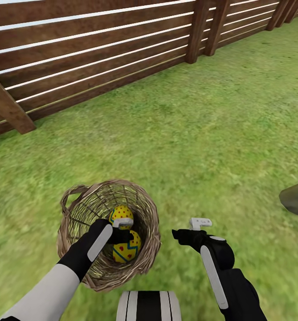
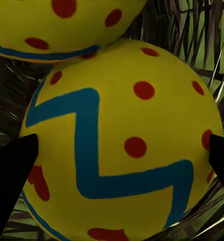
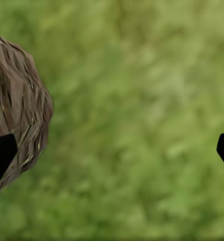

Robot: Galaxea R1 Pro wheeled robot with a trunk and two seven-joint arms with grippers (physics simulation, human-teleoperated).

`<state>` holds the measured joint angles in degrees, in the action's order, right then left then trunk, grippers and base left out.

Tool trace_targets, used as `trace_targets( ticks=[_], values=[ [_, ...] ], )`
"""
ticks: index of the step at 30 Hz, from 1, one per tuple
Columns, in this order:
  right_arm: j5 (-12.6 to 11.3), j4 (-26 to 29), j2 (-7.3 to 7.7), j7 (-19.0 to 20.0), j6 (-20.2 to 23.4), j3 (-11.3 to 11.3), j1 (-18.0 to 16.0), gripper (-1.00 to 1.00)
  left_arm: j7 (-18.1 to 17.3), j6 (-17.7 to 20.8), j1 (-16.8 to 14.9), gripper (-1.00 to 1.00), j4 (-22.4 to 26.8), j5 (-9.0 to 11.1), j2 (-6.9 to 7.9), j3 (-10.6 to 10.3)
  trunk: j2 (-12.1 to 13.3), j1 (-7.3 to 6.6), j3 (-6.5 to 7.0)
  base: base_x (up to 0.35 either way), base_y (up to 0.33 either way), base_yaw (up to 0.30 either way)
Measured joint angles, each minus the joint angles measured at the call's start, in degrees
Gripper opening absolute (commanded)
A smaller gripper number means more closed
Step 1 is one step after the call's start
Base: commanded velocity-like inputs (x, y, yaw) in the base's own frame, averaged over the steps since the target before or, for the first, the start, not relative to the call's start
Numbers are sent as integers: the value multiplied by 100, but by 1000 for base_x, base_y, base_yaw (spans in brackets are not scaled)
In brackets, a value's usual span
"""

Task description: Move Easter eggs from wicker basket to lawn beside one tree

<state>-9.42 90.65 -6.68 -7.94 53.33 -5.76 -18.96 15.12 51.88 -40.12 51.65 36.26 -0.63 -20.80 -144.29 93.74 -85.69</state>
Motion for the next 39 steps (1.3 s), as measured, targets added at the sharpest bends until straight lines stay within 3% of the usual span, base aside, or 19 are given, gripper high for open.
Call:
trace_targets(
  ticks=[4,39],
  values=[
    [0,0,0,0,0,0,0,100,4,27,-1,-100,4,-5,0,1,0,0,0,0,0,0],
    [0,0,0,0,0,0,0,100,28,532,-15,-100,-81,32,0,5,47,-90,775,0,0,0]
  ],
)
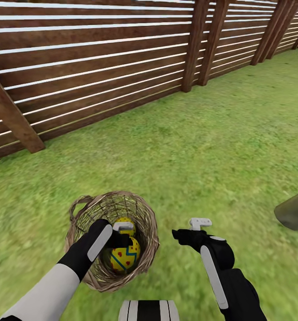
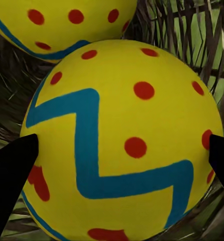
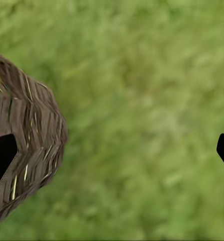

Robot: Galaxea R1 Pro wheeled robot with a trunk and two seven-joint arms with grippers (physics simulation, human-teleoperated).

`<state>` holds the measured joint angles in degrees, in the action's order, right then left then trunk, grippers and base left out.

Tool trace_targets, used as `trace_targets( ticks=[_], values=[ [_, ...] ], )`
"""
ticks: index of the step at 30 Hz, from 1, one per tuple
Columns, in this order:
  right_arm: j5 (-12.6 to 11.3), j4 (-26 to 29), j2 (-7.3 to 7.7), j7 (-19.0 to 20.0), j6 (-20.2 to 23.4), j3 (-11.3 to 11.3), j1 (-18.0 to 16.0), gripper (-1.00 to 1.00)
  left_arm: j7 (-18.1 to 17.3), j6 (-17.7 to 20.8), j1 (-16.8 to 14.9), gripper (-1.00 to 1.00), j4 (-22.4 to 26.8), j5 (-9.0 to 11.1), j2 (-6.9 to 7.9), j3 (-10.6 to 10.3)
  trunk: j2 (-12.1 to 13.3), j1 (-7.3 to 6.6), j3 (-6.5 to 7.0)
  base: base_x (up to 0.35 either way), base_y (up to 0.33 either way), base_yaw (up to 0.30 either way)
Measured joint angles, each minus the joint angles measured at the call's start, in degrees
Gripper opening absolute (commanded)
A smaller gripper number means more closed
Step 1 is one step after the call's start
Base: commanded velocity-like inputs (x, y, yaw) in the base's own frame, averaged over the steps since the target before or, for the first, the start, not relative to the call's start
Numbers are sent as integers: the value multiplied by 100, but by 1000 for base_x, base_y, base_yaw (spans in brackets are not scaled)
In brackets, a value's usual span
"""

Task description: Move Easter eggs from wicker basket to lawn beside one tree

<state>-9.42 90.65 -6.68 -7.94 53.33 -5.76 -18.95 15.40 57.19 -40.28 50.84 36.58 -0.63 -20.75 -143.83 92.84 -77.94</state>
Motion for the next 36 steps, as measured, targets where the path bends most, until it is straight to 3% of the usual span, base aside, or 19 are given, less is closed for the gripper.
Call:
trace_targets(
  ticks=[13,31,36],
  values=[
    [0,0,0,0,0,0,0,100,8,268,-18,-100,-17,-34,9,2,17,-33,288,0,0,0],
    [0,0,0,0,0,0,0,100,15,268,-61,-100,-24,-45,9,21,42,-80,687,0,0,0],
    [0,0,0,0,0,0,0,100,18,269,-186,-100,-323,-42,9,34,48,-93,798,0,0,0]
  ],
)
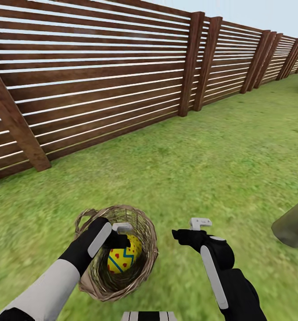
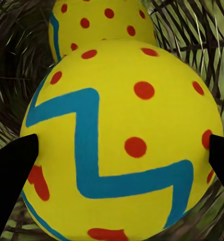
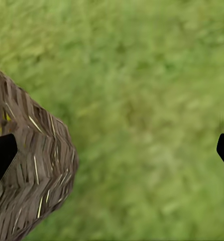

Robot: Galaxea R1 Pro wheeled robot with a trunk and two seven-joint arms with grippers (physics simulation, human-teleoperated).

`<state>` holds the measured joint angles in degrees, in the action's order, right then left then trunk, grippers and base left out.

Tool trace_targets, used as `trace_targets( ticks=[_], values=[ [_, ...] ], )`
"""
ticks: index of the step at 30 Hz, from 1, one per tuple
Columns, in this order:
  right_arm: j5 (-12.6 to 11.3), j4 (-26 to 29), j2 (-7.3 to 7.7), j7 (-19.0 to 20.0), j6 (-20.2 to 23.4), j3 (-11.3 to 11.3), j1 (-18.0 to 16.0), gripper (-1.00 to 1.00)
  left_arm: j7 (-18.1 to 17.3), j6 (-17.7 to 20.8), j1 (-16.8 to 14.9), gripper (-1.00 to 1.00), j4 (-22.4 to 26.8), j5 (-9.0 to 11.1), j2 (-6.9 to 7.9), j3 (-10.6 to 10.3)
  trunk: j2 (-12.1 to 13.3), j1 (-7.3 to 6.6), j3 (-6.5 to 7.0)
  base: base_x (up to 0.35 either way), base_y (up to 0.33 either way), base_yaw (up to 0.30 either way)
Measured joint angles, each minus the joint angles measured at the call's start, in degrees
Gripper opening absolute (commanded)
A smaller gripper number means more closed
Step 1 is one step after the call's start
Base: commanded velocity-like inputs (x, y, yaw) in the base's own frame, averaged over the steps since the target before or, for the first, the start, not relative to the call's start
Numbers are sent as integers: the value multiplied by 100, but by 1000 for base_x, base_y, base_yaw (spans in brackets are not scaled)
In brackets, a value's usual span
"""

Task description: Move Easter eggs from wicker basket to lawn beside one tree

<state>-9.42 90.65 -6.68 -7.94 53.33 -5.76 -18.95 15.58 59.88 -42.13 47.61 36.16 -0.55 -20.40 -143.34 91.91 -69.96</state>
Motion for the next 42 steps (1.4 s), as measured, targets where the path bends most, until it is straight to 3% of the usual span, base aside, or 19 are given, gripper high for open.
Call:
trace_targets(
  ticks=[9,42],
  values=[
    [0,0,0,0,0,0,0,100,-2,0,-37,-100,-89,7,1,4,12,-23,200,-92,0,0],
    [0,0,0,0,0,0,0,100,0,0,-37,-100,-39,-1,16,-5,1335,-747,792,-34,0,0]
  ],
)
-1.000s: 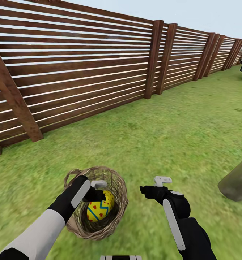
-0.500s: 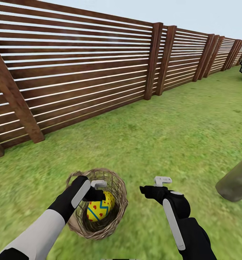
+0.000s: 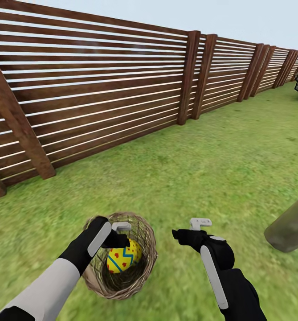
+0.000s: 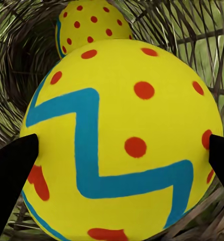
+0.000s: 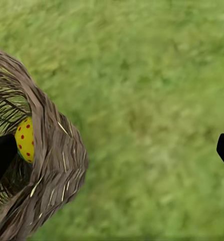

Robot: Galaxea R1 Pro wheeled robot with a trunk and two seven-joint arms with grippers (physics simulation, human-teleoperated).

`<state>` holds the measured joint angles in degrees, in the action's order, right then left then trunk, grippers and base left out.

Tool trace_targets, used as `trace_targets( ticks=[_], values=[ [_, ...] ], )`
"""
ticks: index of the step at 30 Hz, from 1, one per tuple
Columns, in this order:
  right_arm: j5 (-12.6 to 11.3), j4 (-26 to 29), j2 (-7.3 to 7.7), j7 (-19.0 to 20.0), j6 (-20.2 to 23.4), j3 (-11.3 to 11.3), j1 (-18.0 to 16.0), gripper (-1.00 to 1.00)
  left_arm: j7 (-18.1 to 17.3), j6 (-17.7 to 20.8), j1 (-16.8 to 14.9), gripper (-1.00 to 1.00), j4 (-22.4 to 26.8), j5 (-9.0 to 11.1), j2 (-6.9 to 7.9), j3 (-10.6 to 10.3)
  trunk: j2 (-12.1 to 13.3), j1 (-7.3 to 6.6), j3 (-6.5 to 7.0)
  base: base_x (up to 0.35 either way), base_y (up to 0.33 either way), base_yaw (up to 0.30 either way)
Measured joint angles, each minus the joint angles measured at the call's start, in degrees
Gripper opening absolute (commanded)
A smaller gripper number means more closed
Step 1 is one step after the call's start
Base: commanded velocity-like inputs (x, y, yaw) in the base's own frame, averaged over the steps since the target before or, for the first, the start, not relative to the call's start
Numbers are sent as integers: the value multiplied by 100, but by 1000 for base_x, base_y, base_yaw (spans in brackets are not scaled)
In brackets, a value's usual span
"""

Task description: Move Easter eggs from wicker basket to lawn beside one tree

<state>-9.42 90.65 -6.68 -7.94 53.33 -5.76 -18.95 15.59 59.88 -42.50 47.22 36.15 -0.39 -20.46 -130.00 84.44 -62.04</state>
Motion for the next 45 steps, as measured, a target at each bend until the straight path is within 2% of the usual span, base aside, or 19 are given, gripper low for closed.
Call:
trace_targets(
  ticks=[30,35,42,45],
  values=[
    [0,0,0,0,0,9,0,100,0,0,17,-100,68,-3,7,-18,1203,-659,539,-73,0,0],
    [0,0,0,0,0,9,0,100,36,-1,32,-100,430,-6,26,-11,1404,-769,628,-7,0,0],
    [0,-1,0,0,0,9,0,100,70,-1,40,-100,559,-8,28,-11,1685,-923,754,0,0,0],
    [0,0,0,0,0,7,0,100,76,-1,36,-100,763,-6,28,-16,1805,-989,808,0,0,0]
  ],
)
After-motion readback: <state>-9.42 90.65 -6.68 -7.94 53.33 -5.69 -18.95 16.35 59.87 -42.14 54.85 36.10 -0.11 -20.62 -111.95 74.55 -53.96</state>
